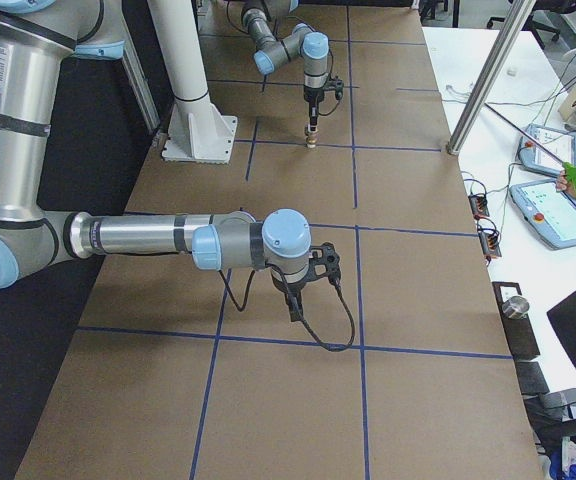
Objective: Assemble PPR valve and pipe with both arms
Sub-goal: 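Set the valve upright at center while the right gripper grasps the chrome tee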
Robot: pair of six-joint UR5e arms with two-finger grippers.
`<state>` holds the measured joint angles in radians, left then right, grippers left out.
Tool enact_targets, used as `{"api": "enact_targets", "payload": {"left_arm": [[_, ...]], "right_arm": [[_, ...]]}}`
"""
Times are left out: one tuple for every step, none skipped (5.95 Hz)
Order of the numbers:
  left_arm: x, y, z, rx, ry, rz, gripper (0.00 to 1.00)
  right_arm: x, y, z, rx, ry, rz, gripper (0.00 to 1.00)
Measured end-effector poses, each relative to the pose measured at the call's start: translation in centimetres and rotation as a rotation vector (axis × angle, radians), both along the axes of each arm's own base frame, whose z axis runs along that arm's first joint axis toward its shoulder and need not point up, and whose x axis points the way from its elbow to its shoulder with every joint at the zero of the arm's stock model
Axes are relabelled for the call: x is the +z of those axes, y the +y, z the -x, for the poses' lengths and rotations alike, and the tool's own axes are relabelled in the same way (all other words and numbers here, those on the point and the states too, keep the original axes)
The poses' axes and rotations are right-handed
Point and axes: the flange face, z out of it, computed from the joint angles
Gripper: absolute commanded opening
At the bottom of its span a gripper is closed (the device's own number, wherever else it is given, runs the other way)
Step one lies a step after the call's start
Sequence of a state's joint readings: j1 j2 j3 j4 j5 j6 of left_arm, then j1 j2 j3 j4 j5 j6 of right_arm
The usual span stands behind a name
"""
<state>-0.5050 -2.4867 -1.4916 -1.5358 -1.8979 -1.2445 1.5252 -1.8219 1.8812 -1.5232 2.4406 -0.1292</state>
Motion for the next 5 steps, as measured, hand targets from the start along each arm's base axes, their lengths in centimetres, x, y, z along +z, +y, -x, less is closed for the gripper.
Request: {"api": "enact_targets", "payload": {"left_arm": [[-0.8,0.3,0.8,-0.003,0.021,-0.009,0.93],[-1.9,0.9,2.5,-0.008,0.059,-0.028,0.93],[-2.4,1.9,4.7,-0.012,0.096,-0.048,0.93],[-2.0,2.6,6.5,-0.016,0.116,-0.058,0.93],[-1.2,3.0,8.0,-0.022,0.123,-0.063,0.93]], "right_arm": [[-0.1,-0.1,0.5,-0.003,0.001,0.010,1.00],[-0.5,-0.5,1.8,0.003,0.000,0.029,1.00],[-1.3,-1.0,3.8,0.040,-0.006,0.061,1.00],[-2.2,-1.5,6.5,0.086,0.000,0.082,1.00],[-2.9,-1.8,9.6,0.103,0.019,0.082,1.00]]}}
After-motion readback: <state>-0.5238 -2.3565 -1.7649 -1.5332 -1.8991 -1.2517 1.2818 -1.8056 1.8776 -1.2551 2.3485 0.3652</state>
